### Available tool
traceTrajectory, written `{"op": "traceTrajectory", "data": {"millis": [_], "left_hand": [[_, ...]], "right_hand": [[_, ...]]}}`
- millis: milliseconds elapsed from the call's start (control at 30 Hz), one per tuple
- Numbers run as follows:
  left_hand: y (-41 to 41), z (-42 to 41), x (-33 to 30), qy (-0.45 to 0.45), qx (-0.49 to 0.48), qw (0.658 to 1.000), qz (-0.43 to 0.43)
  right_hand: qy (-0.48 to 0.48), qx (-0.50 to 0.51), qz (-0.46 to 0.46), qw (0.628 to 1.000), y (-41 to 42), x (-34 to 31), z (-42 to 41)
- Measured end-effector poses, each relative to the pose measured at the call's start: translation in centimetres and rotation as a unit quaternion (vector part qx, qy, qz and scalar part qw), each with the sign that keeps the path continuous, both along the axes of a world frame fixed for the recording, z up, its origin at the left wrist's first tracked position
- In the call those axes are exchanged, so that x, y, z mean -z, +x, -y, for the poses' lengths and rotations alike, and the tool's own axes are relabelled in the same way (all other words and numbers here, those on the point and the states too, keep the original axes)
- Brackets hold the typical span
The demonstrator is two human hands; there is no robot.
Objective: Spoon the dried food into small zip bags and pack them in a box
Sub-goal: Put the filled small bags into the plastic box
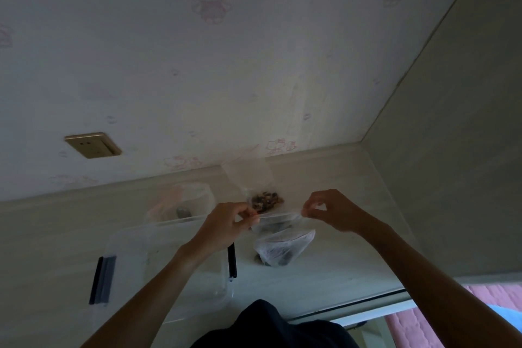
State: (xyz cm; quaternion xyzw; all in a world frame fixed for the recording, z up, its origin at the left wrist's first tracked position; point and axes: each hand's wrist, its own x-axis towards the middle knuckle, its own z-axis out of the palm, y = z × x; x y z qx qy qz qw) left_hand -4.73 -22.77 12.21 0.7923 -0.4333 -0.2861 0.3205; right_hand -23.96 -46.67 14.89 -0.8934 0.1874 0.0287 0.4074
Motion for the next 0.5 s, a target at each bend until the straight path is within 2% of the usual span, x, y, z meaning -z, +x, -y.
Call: {"op": "traceTrajectory", "data": {"millis": [267,400,500], "left_hand": [[0.2,-0.9,-0.4,0.041,0.045,0.997,0.052],[0.9,-1.1,-1.3,0.030,0.036,0.999,-0.017],[1.9,0.1,-1.5,-0.006,-0.031,0.998,-0.061]], "right_hand": [[0.028,-0.006,-0.038,0.999,-0.5,0.9,0.6],[0.064,0.006,-0.041,0.997,0.7,0.4,1.1],[0.083,0.036,-0.028,0.995,3.1,0.3,1.2]]}}
